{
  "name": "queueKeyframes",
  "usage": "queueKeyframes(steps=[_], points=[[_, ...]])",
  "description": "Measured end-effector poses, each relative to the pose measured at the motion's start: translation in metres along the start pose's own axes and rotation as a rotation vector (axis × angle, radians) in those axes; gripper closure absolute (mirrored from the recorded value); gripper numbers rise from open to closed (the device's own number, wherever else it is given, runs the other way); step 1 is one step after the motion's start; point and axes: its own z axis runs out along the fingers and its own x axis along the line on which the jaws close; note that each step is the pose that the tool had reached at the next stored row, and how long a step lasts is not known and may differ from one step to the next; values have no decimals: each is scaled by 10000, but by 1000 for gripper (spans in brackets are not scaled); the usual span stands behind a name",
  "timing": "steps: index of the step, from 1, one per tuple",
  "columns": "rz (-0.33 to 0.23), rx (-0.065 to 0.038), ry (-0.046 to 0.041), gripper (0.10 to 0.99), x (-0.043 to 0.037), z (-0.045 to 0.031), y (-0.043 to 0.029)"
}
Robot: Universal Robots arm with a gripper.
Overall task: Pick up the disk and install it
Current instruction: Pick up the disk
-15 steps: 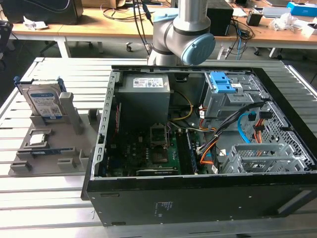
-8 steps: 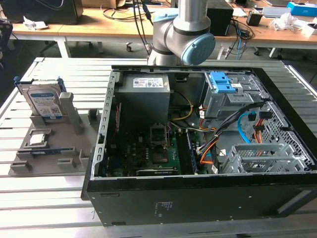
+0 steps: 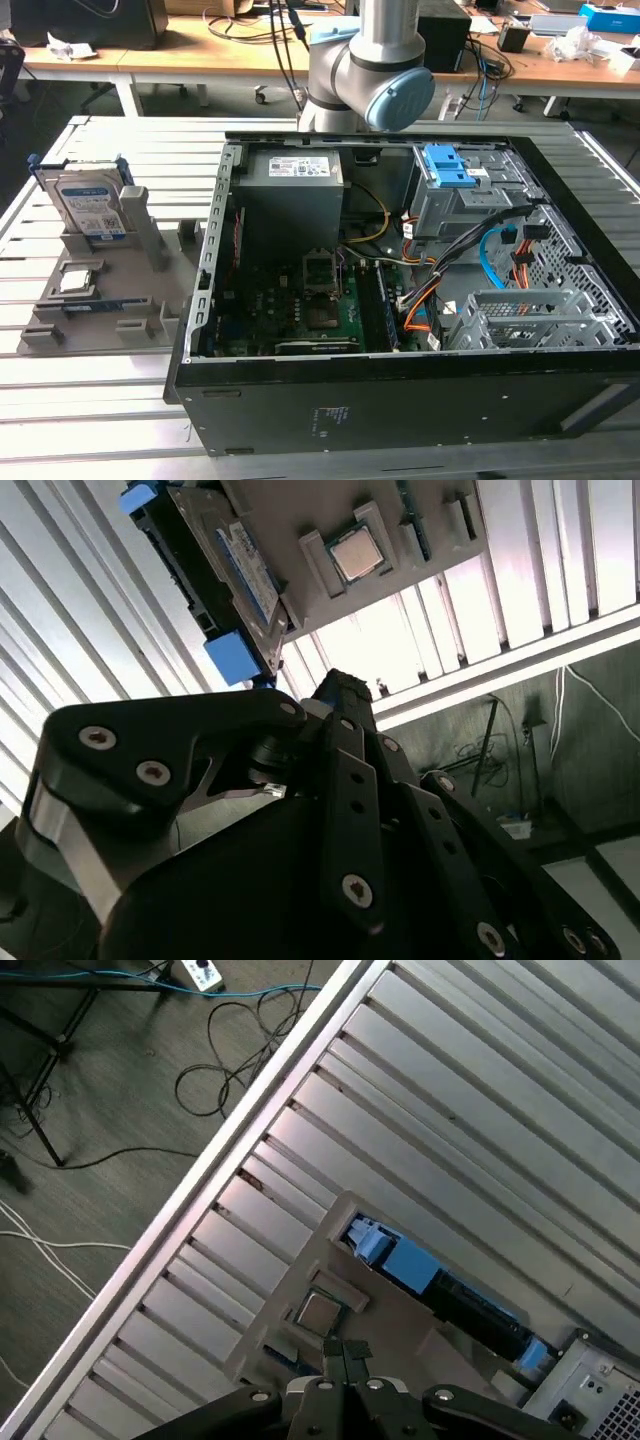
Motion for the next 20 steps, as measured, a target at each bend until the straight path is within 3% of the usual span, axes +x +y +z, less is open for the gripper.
queueKeyframes(steps=[20], points=[[-4609,-8,-83,980,0,0,1]])
